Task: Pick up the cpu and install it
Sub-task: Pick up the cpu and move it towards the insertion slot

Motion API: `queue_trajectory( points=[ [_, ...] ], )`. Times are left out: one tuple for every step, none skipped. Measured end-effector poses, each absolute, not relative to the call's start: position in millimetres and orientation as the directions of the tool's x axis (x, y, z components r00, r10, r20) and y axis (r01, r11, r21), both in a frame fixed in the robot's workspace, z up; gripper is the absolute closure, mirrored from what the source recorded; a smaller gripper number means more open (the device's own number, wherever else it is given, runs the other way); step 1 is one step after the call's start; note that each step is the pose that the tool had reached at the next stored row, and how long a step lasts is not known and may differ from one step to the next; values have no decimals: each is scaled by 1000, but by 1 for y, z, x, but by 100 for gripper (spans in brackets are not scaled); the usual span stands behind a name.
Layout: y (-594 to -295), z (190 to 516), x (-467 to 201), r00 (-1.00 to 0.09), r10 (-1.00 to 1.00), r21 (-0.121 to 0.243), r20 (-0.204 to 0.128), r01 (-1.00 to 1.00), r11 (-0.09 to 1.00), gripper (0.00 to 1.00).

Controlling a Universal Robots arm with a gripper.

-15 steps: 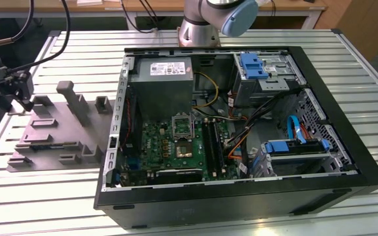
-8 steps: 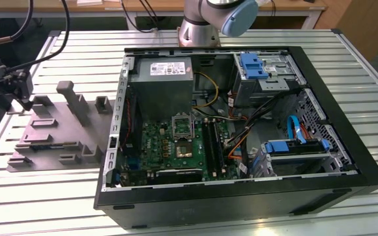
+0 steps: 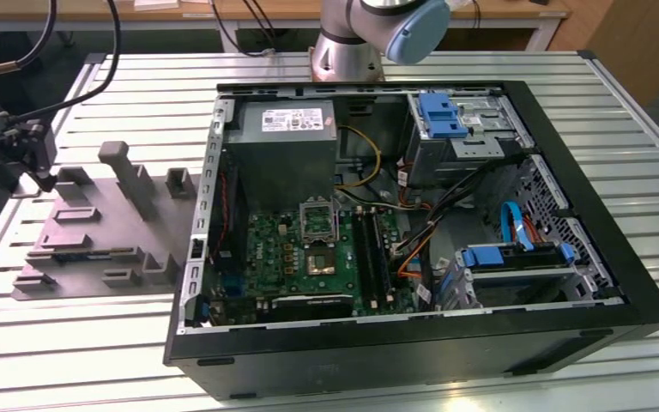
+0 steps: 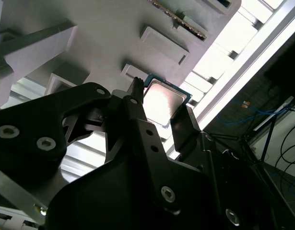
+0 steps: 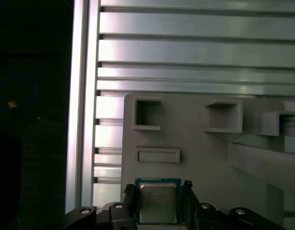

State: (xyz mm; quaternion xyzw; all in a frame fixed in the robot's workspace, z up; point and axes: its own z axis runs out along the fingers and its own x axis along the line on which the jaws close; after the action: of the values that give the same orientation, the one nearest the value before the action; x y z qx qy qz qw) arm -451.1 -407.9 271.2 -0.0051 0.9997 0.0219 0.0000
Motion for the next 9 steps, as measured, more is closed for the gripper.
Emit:
queue_trajectory(
  points=[
    [-408,273,-451,-1000,-10,44,0,-10,999,53],
    [-408,274,-451,-1000,-10,44,0,-10,999,53],
    [-408,274,-451,-1000,-10,44,0,-10,999,53],
    [-408,274,-451,-1000,-10,44,0,-10,999,53],
    [-408,274,-451,-1000,-10,44,0,-10,999,53],
    [-408,274,-451,-1000,-10,44,0,-10,999,53],
    [-408,276,-451,-1000,-10,44,0,-10,999,53],
    [-408,277,-451,-1000,-10,44,0,-10,999,53],
    [-408,277,-451,-1000,-10,44,0,-10,999,53]
  ],
)
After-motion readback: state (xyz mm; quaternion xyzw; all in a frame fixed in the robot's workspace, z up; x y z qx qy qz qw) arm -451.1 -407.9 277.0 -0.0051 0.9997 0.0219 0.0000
